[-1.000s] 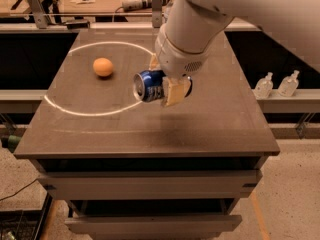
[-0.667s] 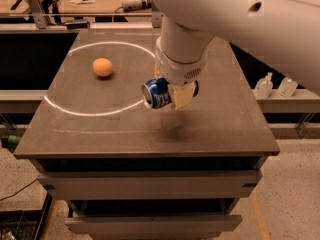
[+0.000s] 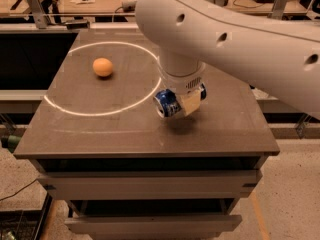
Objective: Knock pepsi can over
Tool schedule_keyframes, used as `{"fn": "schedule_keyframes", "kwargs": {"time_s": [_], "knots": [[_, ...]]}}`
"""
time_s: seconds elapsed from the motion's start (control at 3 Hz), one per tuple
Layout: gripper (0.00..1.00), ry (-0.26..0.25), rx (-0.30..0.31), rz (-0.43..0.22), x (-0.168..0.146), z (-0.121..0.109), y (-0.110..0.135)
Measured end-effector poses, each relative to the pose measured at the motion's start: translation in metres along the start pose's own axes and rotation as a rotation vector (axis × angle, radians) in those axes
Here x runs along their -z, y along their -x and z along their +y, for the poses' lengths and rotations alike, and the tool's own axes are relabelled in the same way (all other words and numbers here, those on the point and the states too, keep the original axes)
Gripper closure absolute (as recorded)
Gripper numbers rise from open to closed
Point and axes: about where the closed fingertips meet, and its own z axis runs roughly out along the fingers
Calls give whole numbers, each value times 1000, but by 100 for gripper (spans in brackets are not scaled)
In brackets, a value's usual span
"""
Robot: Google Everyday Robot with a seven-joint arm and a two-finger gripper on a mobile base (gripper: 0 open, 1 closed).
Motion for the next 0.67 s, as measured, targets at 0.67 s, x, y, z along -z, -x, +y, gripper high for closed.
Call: {"fn": "schedule_keyframes", "kwargs": {"time_s": [0.67], "knots": [[100, 36, -19, -15, -17, 1, -4]]}}
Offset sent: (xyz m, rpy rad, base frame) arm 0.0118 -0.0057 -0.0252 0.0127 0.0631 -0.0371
